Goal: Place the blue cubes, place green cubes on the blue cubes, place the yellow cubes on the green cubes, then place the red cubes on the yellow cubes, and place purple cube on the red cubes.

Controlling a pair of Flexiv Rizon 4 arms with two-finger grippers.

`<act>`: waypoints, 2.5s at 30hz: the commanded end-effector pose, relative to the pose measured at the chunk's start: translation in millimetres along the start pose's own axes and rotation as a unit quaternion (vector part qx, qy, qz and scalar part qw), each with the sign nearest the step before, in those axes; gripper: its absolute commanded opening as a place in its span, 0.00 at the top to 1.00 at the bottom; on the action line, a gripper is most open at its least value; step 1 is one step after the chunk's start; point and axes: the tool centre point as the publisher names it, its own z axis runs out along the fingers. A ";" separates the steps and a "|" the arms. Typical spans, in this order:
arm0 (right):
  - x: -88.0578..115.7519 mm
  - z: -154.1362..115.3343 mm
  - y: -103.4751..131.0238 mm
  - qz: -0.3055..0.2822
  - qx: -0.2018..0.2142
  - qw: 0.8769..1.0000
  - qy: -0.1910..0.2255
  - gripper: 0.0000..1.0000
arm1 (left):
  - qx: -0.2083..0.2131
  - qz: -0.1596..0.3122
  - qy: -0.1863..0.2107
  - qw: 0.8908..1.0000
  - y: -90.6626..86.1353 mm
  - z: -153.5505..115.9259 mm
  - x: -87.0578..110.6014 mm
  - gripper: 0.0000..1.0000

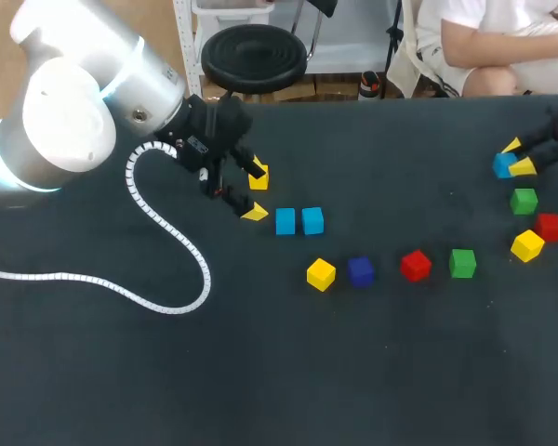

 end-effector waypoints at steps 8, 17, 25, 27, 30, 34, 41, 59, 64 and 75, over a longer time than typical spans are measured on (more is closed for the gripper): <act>-45.1 5.1 17.3 0.022 0.041 0.999 0.021 1.00 | 0.000 0.001 -0.001 1.000 -0.3 -0.5 1.2 0.00; -77.2 18.5 28.6 -0.028 0.021 0.999 0.022 1.00 | 0.000 0.001 -0.001 1.000 -0.3 -0.5 1.2 0.00; -94.3 31.9 36.9 -0.025 0.010 1.000 0.009 1.00 | 0.000 0.001 -0.001 1.000 -0.3 -0.5 1.2 0.00; -99.8 36.3 39.9 -0.018 0.012 1.000 0.007 1.00 | 0.000 0.001 -0.001 1.000 -0.3 -0.5 1.2 0.00; -107.8 40.7 44.3 -0.010 0.017 1.000 0.008 1.00 | 0.000 0.001 -0.001 1.000 -0.3 -0.5 1.2 0.00; -107.8 40.7 44.3 -0.010 0.017 1.000 0.008 1.00 | 0.000 0.001 -0.001 1.000 -0.3 -0.5 1.2 0.00; -107.8 40.7 44.3 -0.010 0.017 1.000 0.008 1.00 | 0.000 0.001 -0.001 1.000 -0.3 -0.5 1.2 0.00; -119.6 71.2 68.9 -0.019 0.021 1.000 0.005 1.00 | 0.000 0.001 -0.001 1.000 -0.3 -0.5 1.2 0.00; -136.0 87.6 89.0 -0.056 0.053 0.997 0.008 1.00 | 0.000 0.001 -0.001 1.000 -0.3 -0.5 1.2 0.00; -150.0 112.5 105.4 -0.064 0.066 0.996 -0.006 1.00 | 0.000 0.001 -0.001 1.000 -0.3 -0.5 1.2 0.00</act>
